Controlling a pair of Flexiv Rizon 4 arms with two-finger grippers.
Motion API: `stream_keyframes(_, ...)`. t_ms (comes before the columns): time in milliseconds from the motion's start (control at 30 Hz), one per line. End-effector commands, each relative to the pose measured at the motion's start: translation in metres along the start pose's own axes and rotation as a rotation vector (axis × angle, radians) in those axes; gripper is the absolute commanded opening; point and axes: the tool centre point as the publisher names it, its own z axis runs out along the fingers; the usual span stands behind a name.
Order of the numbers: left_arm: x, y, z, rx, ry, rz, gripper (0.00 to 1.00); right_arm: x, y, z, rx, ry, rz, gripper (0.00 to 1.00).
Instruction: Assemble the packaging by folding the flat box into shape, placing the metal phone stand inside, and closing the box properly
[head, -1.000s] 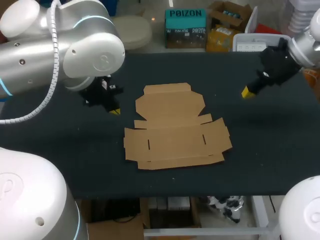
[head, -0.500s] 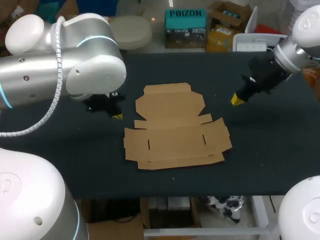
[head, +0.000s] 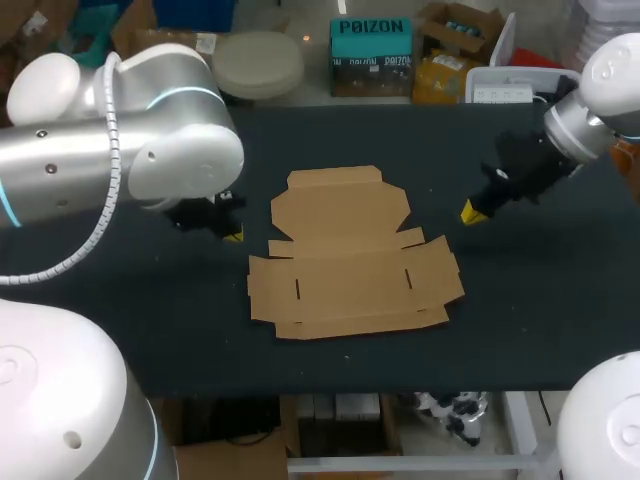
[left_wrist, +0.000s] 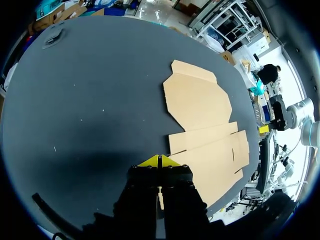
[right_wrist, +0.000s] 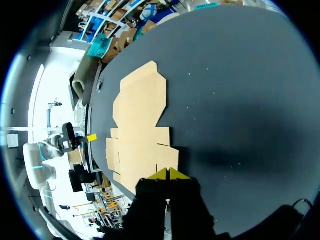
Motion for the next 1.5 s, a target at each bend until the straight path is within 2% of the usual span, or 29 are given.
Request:
stream_keyframes(33,0.000,-0.003,0.001,-0.008,0.000,0.000,0.00,0.001,0.000,-0.001,0.001,-0.002,0.001,0.00)
stream_keyframes(200,0.000,-0.003,0.001,-0.008,0.000,0.000,0.00,0.000,0.006,0.004,0.013,0.012,0.017,0.00)
stream_keyframes(333,0.001,-0.005,0.008,0.001,0.015,0.036,0.00,-0.007,0.010,0.014,0.019,0.026,0.025,0.00)
stream_keyframes(833,0.006,-0.006,0.028,0.024,0.079,0.122,0.00,-0.017,0.028,0.042,0.061,0.075,-0.062,0.00)
stream_keyframes(1100,0.009,-0.007,0.039,0.018,0.086,0.123,0.00,-0.015,0.041,0.058,0.080,0.061,-0.084,0.00)
stream_keyframes(1500,0.003,-0.008,0.056,-0.024,0.112,0.110,0.00,-0.015,0.039,0.070,0.078,0.085,-0.104,0.00)
